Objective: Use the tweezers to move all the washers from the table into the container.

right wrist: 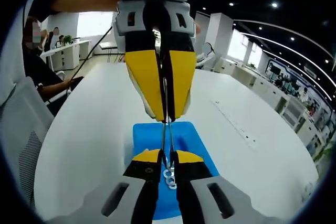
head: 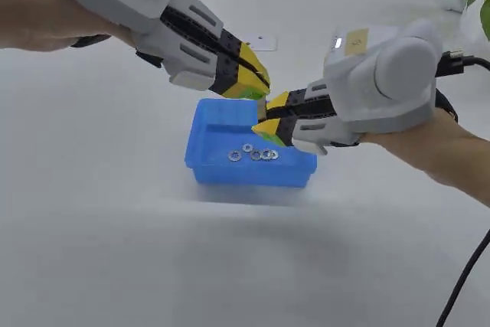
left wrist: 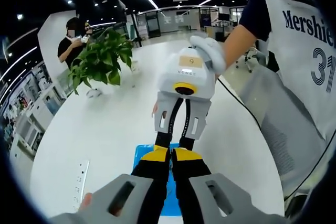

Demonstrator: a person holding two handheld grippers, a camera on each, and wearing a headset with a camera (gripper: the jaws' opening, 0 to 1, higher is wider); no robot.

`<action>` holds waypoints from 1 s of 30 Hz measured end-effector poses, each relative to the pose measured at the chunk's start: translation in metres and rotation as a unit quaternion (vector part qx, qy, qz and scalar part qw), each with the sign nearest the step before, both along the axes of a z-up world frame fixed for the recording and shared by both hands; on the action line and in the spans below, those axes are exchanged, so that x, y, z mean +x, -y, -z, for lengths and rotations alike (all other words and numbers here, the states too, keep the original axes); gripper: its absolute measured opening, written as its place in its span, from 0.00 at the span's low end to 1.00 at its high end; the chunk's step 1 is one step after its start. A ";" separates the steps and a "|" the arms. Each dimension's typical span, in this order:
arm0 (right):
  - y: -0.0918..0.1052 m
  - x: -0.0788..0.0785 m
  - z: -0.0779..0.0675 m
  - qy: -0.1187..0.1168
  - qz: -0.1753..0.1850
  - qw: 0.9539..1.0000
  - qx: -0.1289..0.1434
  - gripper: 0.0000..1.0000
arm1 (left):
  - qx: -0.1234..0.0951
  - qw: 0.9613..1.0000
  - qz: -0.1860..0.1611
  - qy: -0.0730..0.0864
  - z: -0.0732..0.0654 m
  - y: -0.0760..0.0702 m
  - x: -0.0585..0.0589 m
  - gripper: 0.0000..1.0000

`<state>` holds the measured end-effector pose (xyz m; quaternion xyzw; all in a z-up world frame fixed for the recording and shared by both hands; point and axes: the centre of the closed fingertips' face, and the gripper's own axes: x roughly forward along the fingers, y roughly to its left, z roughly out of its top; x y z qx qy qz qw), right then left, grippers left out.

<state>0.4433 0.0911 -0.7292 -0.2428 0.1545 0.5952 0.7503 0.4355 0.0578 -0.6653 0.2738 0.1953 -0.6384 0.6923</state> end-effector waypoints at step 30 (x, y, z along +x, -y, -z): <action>0.003 0.028 0.052 -0.033 0.030 0.998 -0.033 0.12 | 0.004 0.999 -0.031 -0.037 0.047 0.003 0.028 0.06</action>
